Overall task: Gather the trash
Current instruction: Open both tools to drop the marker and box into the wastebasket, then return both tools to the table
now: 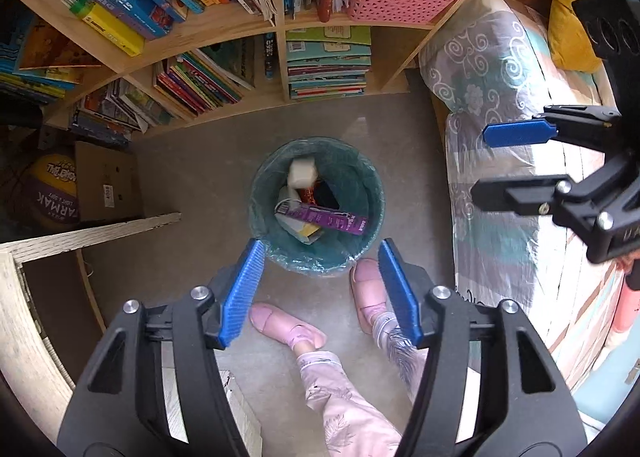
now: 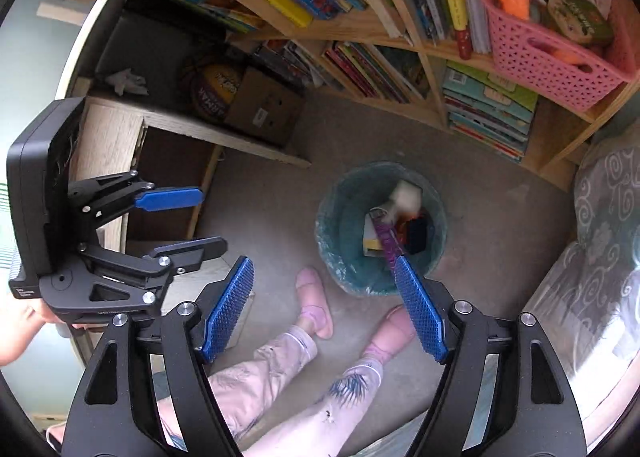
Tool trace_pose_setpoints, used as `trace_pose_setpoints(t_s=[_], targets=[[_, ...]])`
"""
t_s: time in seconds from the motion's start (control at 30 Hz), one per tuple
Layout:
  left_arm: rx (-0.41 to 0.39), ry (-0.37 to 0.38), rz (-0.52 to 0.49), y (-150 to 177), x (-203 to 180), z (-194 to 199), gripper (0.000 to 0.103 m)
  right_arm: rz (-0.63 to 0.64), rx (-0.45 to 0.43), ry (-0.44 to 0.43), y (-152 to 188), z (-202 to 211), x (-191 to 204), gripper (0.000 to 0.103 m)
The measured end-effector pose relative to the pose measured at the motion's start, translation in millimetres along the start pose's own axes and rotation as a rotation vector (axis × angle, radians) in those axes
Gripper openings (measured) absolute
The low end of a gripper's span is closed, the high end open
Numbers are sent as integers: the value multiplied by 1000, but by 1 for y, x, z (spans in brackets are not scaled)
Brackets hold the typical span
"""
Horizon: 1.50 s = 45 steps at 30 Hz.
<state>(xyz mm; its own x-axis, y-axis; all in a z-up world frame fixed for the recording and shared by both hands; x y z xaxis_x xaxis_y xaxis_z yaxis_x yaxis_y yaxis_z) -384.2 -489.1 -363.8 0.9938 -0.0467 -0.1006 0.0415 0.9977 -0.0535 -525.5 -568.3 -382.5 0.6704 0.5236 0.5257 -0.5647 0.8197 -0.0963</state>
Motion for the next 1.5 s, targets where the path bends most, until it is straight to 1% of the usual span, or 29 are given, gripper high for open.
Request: trace_pose_setpoints(t_s=[0.07,0.13,0.23,0.47,0.57,0.63,0.77,0.87,0.93,1.03,1.13,1.27,1.4,1.5], targets=[[-9,-6,-3,4,0,8,60,8,-6,1,2,7,2,74],[-21,-10,-1,9,1,17,67,17,-5,-1,4,13,5,75],[-47,-20,0,17,3,34,72,46,-1,8,8,23,13,75],[-117,-66,36,32,14,80,74,155,-8,17,9,53,45,76],[-155,-99,59,38,20,102,80,192,-27,14,3,68,59,78],[-179,-112,77,43,25,117,81,219,-45,10,-2,79,70,78],[-214,-151,105,54,33,145,81,284,-66,7,-11,98,98,79],[-241,-176,133,63,42,167,84,354,-76,2,-18,110,125,80],[-267,-206,158,71,50,182,85,403,-83,-4,-24,116,143,82],[-297,-235,211,85,64,205,86,477,-90,-14,-34,123,171,82],[-313,-265,275,104,81,225,87,549,-100,-33,-45,126,200,85],[-332,-321,365,136,106,248,90,655,-91,-57,-58,123,244,85],[-344,-388,474,174,136,268,91,752,-70,-81,-68,113,288,85],[-347,-424,564,201,156,279,91,815,-59,-101,-70,106,320,86]])
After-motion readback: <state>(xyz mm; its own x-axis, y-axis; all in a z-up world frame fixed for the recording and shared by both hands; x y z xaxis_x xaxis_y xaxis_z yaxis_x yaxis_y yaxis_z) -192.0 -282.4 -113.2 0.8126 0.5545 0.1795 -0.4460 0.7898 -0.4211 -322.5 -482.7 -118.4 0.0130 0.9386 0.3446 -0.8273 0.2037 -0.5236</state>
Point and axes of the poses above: each gripper's, at about its wrist camera, not at the fingertips, and z roughly against the way its jaws point, x to its left, y to its underside, the point moved 3 cm from there along -z, roughly the way its jaws point, and after that the axes turned 1 degree about -y, right-handed, at the moved point
